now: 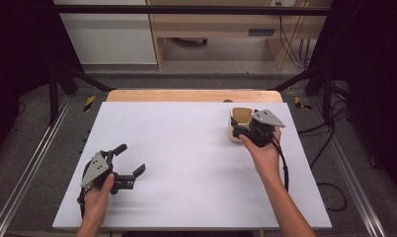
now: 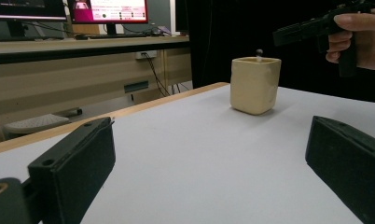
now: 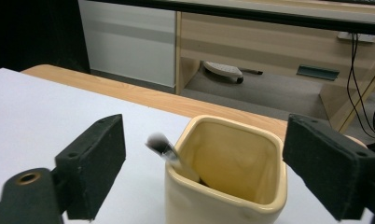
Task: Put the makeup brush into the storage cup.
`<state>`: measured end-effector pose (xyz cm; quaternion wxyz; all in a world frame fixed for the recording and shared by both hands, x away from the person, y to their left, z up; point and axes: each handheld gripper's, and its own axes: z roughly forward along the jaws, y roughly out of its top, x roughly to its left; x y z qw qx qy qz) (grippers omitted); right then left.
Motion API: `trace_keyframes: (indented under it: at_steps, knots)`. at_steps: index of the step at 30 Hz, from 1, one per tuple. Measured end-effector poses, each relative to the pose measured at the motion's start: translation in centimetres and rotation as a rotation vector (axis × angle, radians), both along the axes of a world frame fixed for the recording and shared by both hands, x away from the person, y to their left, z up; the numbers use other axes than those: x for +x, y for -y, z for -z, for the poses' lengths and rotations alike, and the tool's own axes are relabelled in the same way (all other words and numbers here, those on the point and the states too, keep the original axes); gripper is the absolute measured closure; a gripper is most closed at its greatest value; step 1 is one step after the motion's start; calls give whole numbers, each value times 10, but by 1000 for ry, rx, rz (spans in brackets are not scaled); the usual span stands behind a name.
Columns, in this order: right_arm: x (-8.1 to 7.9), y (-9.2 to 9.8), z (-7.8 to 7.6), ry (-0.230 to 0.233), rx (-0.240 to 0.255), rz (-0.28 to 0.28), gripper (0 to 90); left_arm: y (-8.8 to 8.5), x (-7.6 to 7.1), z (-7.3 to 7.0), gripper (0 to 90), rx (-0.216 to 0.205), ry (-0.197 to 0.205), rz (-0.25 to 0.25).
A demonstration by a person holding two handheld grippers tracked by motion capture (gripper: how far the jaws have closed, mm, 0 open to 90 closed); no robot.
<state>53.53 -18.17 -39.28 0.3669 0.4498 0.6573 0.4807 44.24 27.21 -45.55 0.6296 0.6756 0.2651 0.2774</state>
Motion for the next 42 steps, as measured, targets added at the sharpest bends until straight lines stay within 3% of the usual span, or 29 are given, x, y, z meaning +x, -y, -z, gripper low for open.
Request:
trace_keyframes:
  at_steps: [10, 26, 42]
  knots:
    - [-4, 1, -3, 5, 8, -16, 50, 0, 0, 0, 11, -1, 0, -4]
    - [-25, 4, -8, 20, 13, -49, 49, 0, 0, 0, 11, 5, 4, -5]
    - [-45, 24, -8, 10, 40, -56, 48, 0, -1, -1, 8, -1, 11, 0]
